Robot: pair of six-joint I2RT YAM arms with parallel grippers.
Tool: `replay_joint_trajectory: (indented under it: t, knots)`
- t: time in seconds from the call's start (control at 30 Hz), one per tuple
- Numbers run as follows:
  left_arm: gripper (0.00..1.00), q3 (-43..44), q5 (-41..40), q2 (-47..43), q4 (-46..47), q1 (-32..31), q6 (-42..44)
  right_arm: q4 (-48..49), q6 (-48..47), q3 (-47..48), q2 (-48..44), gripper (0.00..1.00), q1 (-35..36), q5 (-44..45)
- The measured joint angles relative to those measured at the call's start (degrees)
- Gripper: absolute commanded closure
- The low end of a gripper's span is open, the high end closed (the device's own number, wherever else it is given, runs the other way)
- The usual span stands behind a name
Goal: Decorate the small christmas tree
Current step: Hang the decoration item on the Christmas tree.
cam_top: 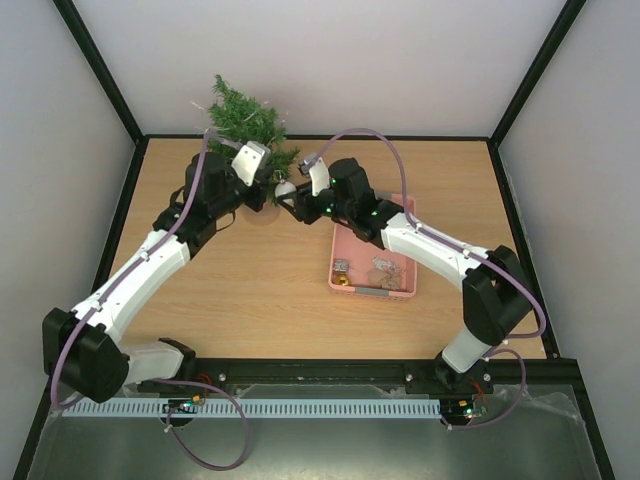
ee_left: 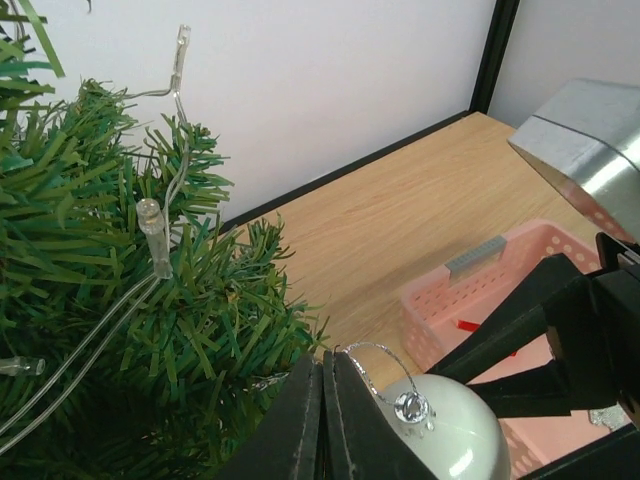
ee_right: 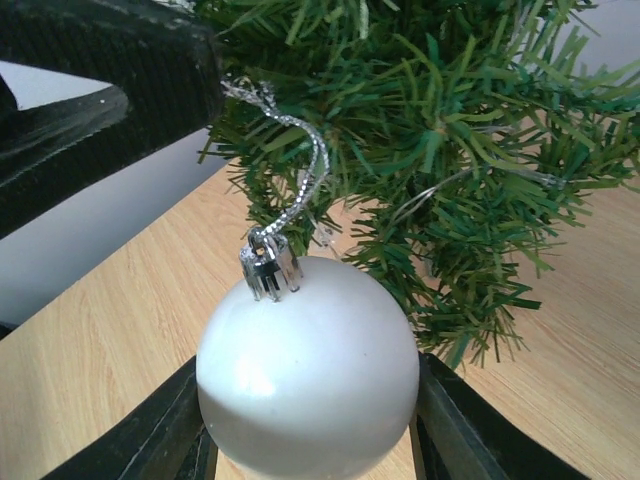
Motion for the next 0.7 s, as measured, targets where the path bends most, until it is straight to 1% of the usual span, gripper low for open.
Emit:
replay_joint_trajectory:
  t: [0.27, 0.53, 0.7]
  knots:
    - [0.98, 0.6, -0.7, 1.5, 0.0, 0.0, 0.6, -1.0, -0.8, 0.3, 1.9, 0.55, -1.2, -0.3]
    - [0.98, 1.6, -1.4, 1.5, -0.7, 0.0, 0.5, -1.7, -1.6, 1.3, 2.7, 0.55, -1.4, -3.1]
    - [0.98, 2.2, -2.2, 1.5, -3.0, 0.0, 0.5, -2.1, -2.1, 3.7, 4.1, 0.55, -1.4, -5.3]
